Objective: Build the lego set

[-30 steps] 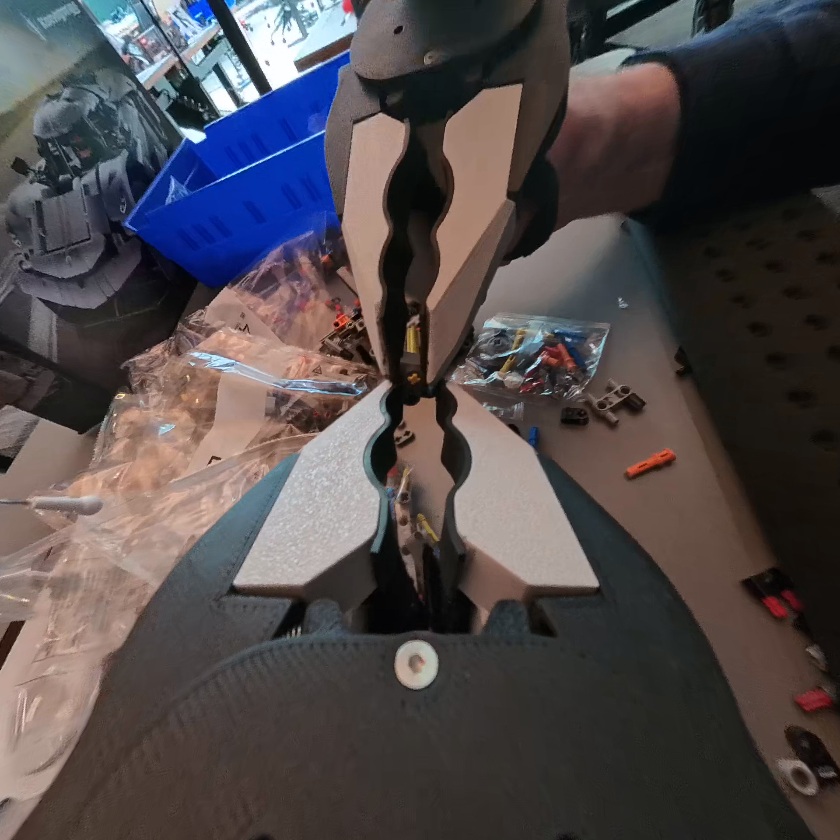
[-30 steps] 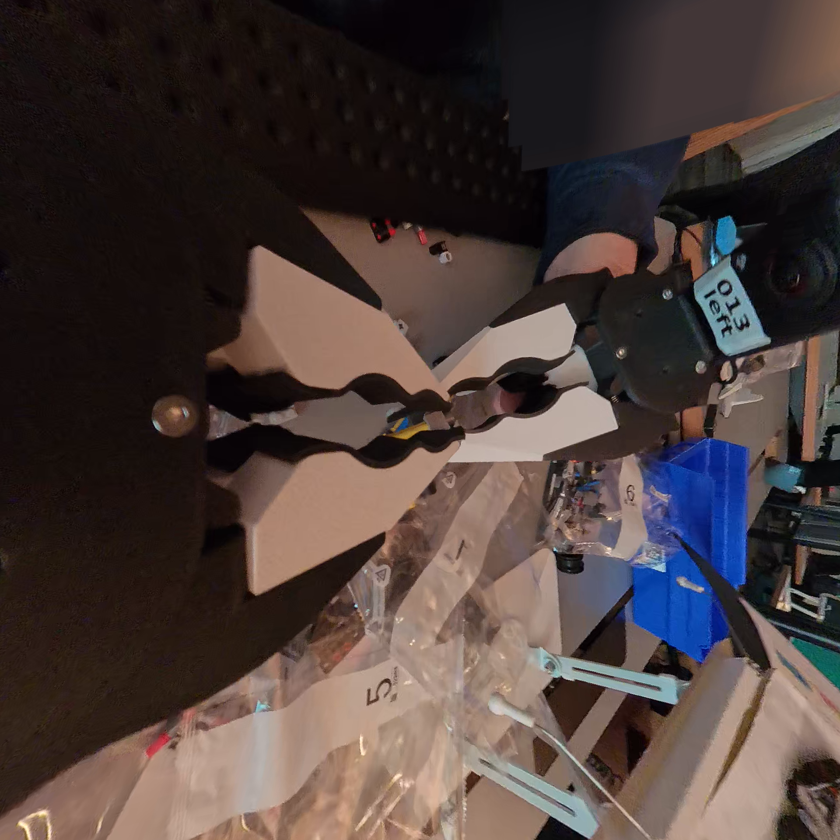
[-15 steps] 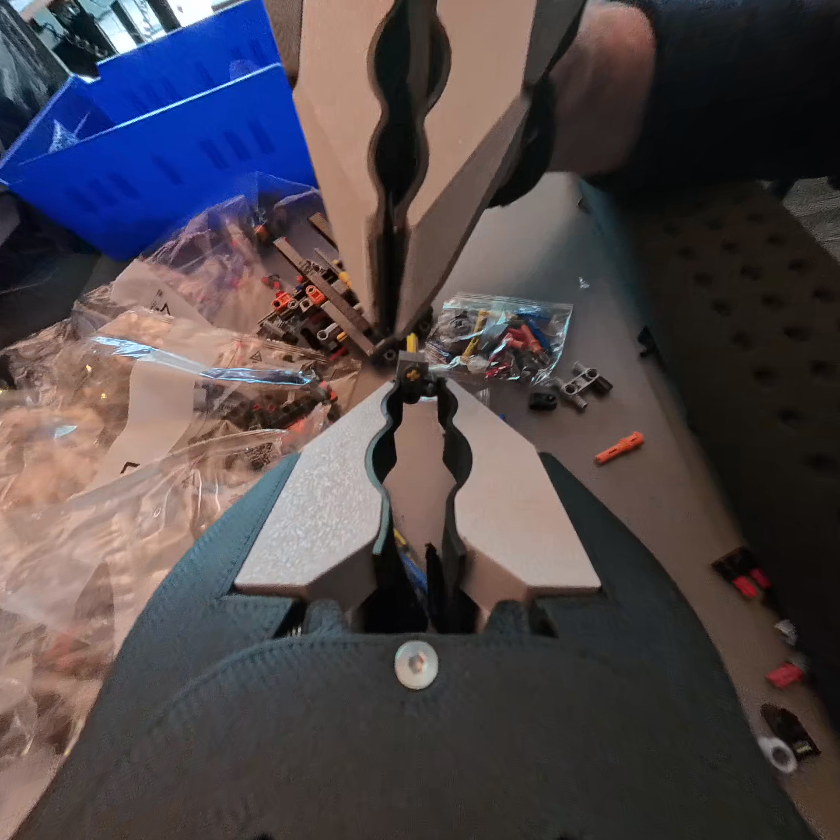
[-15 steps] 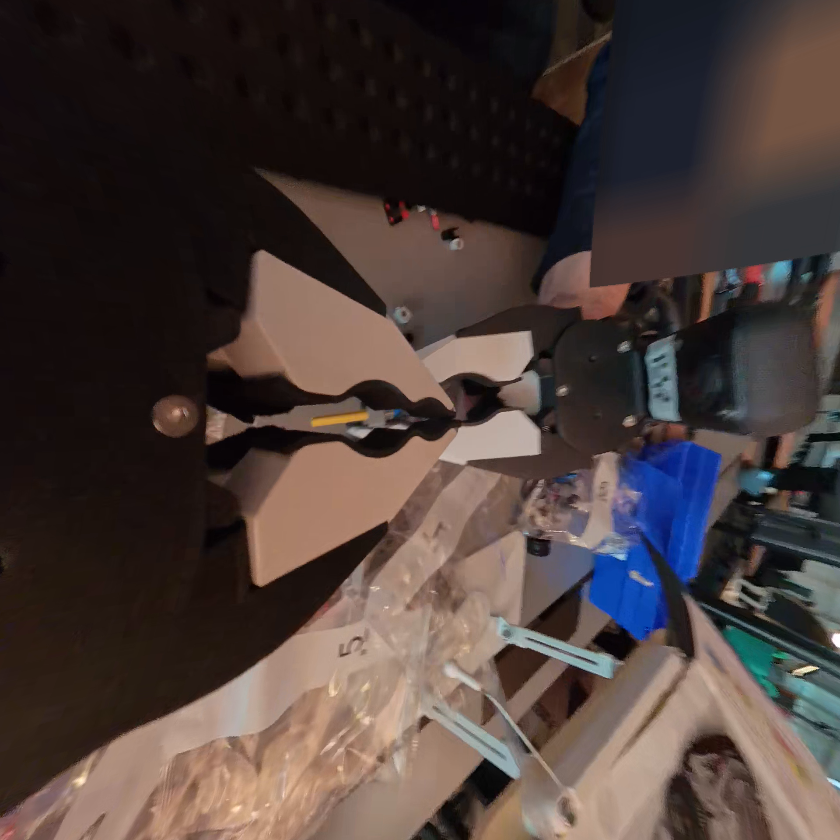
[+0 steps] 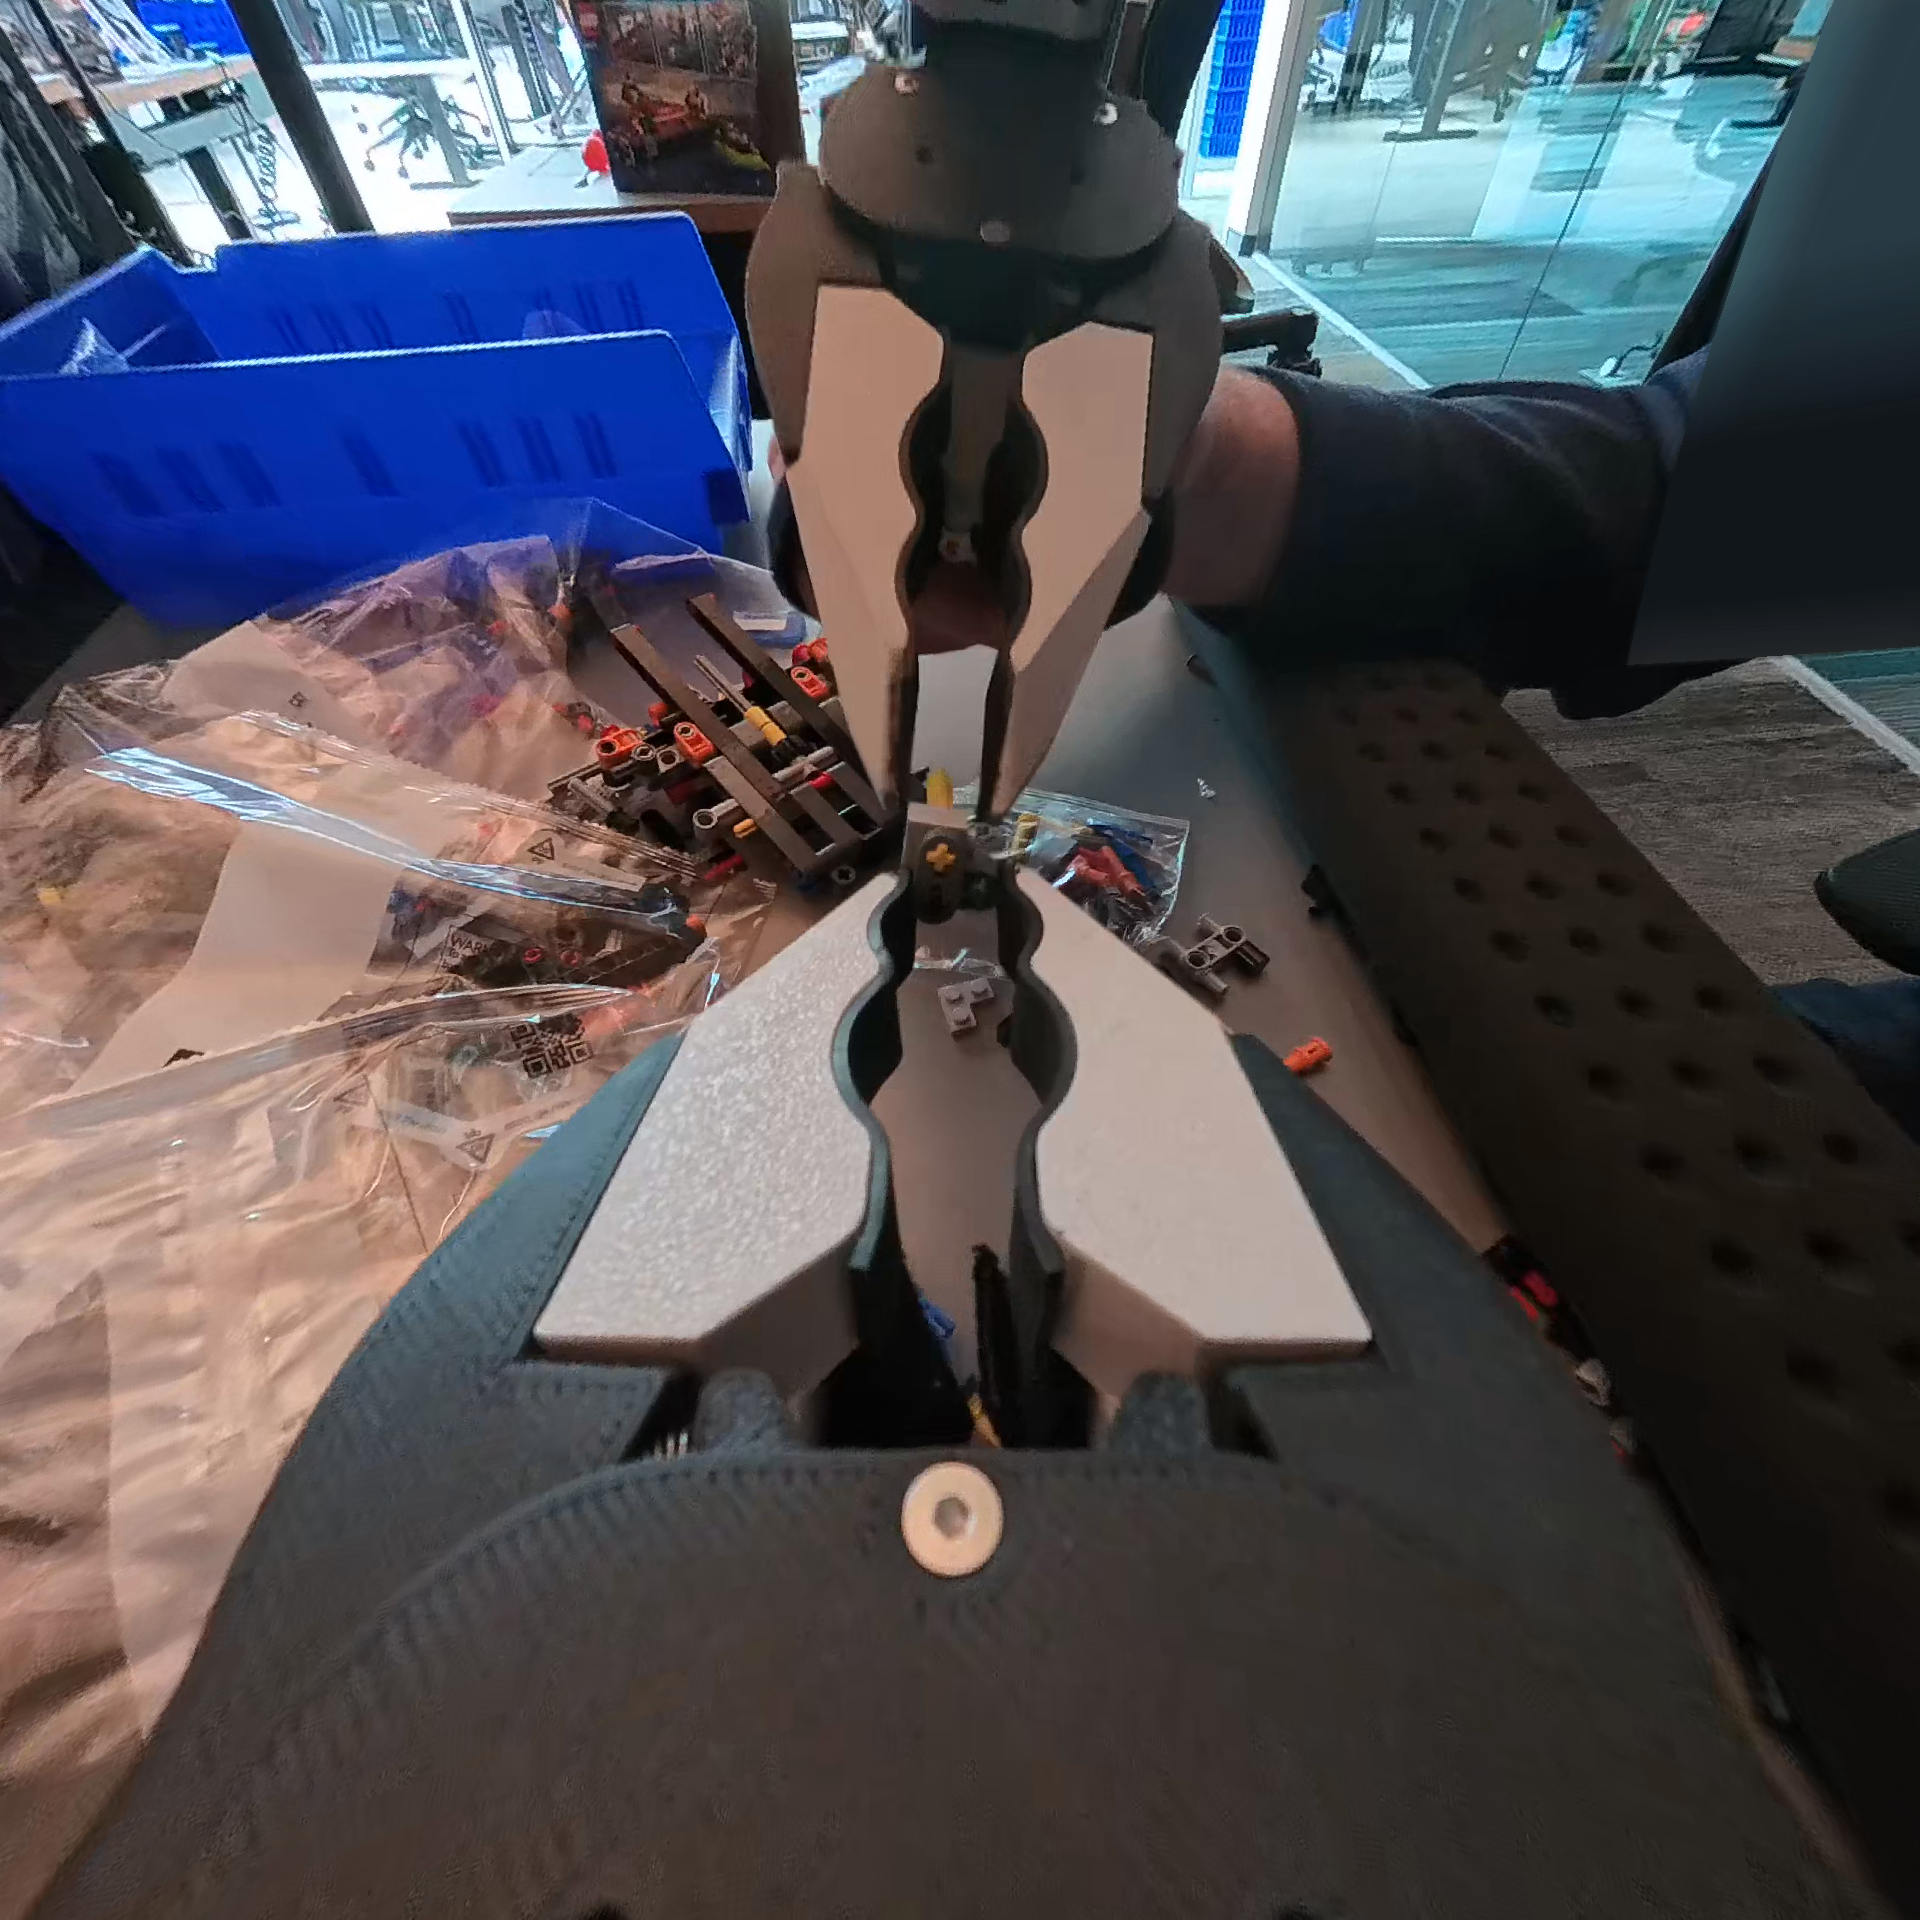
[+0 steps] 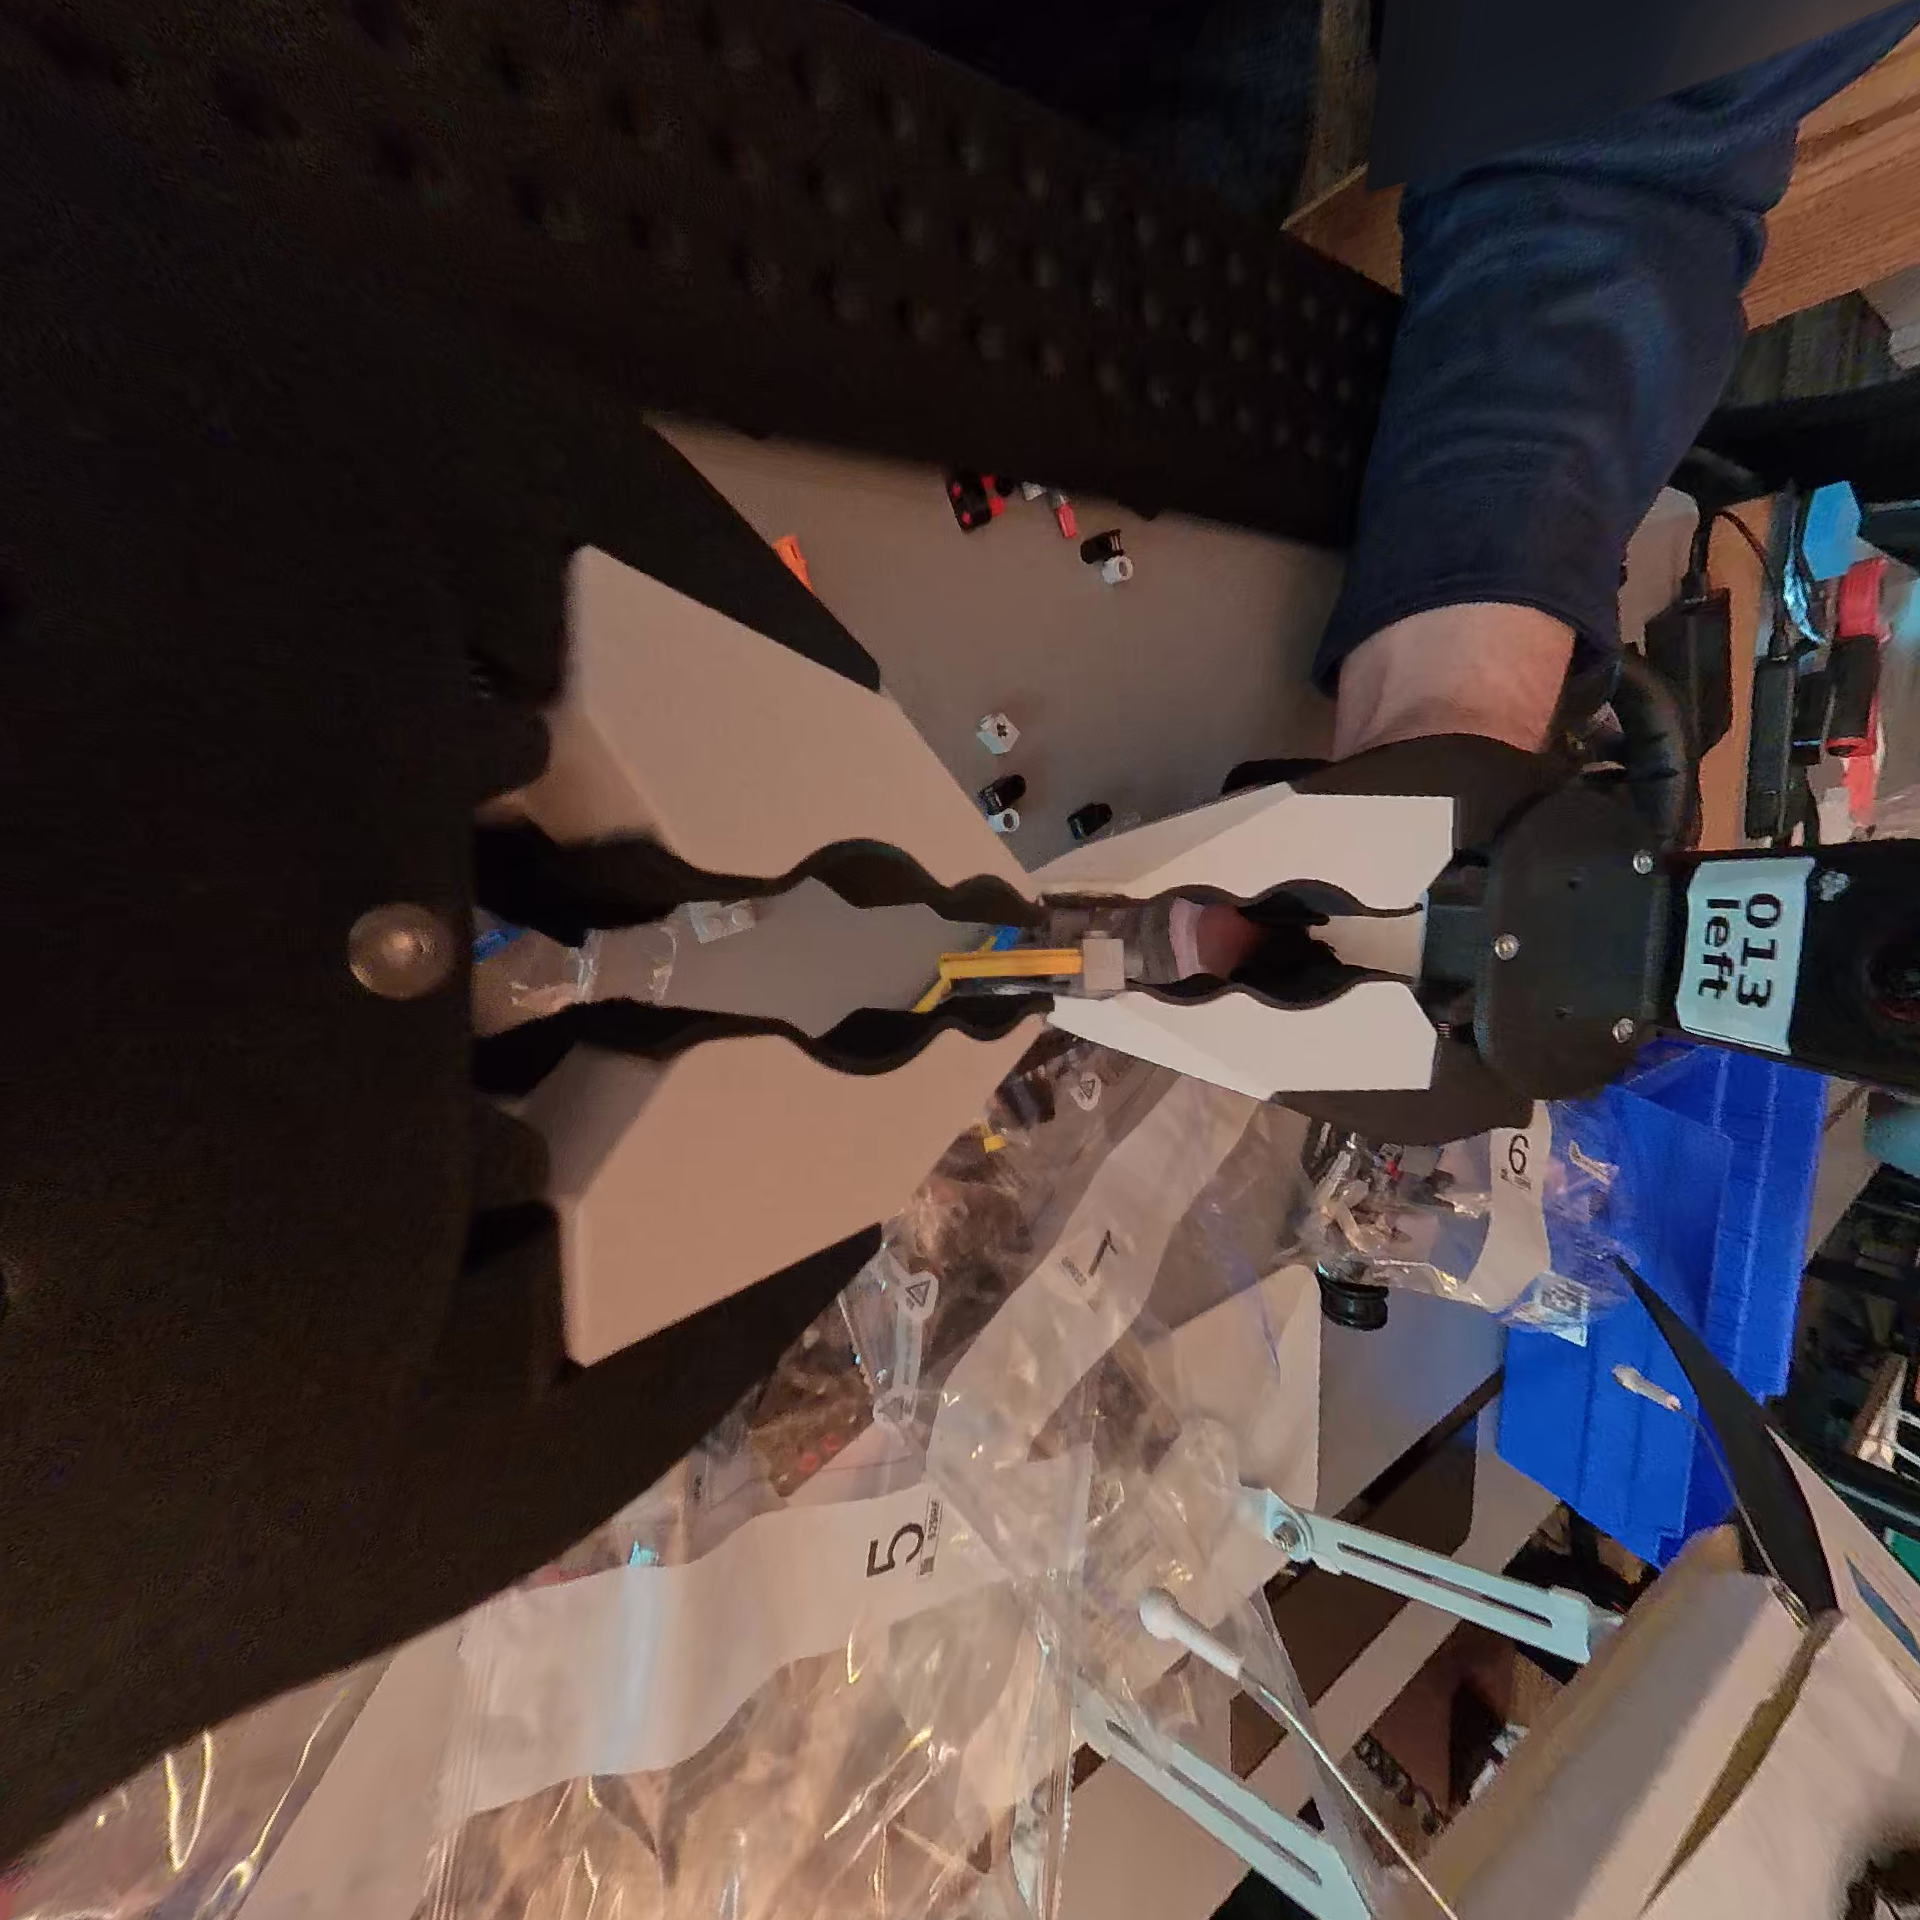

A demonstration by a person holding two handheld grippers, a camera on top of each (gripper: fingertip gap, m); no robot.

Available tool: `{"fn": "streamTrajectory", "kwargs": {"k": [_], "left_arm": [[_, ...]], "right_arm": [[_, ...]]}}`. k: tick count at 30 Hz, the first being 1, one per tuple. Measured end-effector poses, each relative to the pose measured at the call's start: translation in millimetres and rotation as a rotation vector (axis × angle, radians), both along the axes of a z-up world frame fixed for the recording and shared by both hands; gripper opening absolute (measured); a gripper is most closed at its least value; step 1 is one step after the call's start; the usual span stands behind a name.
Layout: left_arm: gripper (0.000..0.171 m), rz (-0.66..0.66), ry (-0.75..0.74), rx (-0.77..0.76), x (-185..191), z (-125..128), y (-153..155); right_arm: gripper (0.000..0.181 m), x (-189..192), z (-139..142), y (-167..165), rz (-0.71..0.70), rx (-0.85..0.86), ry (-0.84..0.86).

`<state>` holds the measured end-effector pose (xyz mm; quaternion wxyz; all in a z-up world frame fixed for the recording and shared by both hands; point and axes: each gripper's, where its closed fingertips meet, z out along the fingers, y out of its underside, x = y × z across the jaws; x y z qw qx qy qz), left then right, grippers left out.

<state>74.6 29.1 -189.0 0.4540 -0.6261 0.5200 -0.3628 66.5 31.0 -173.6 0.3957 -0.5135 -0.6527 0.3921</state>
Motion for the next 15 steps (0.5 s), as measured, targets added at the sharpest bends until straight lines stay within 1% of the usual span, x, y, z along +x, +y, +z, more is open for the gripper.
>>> {"fn": "streamTrajectory", "kwargs": {"k": [1,2,5,8,10,12,15], "left_arm": [[0.013,0.002,-0.003,0.005,0,1,0],[0.014,0.001,0.005,0.008,1,0,0],[0.014,0.005,0.019,0.016,1,-4,1],[0.014,0.014,0.021,0.024,0,-3,3],[0.020,0.044,0.029,0.046,-3,-2,7],[0.020,0.061,0.034,0.070,-6,0,10],[0.021,0.088,0.086,0.116,-11,-2,13]], "right_arm": [[0.004,0,0,0,0.000,0.005,0.001],[0.002,-1,-1,1,-0.007,0.014,0.000],[0.002,0,-6,2,-0.016,0.005,-0.037],[0.001,0,-5,2,-0.025,0.003,-0.041],[0.001,2,-5,4,-0.028,-0.010,-0.043],[0.001,2,-5,7,-0.042,-0.011,-0.044],[0.001,3,-8,9,-0.057,-0.007,-0.062]]}}
